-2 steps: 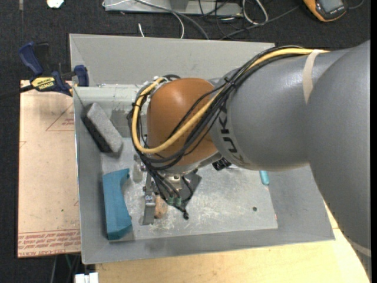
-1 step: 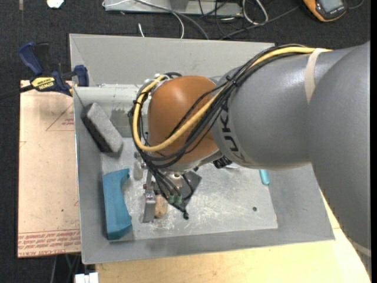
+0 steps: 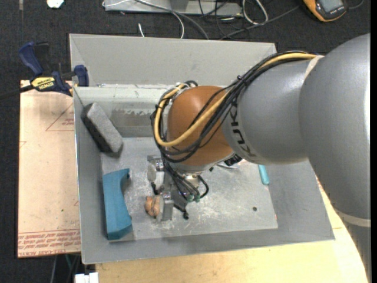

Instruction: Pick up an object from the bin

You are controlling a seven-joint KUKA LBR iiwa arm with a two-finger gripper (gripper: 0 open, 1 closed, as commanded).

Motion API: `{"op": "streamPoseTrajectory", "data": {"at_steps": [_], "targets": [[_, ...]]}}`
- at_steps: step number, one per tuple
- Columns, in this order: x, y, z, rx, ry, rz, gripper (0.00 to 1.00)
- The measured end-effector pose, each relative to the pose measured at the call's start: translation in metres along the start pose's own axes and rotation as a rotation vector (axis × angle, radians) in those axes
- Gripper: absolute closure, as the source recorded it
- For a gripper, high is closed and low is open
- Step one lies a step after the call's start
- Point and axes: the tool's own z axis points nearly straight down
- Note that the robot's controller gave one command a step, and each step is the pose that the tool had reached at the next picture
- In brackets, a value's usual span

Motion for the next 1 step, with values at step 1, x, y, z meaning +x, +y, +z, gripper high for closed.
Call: {"op": "streamPoseTrajectory", "data": {"at_steps": [1], "targets": [[-0.0023,-0.0313,0.0115,-0.003,-0.003,0.001,0.00]]}}
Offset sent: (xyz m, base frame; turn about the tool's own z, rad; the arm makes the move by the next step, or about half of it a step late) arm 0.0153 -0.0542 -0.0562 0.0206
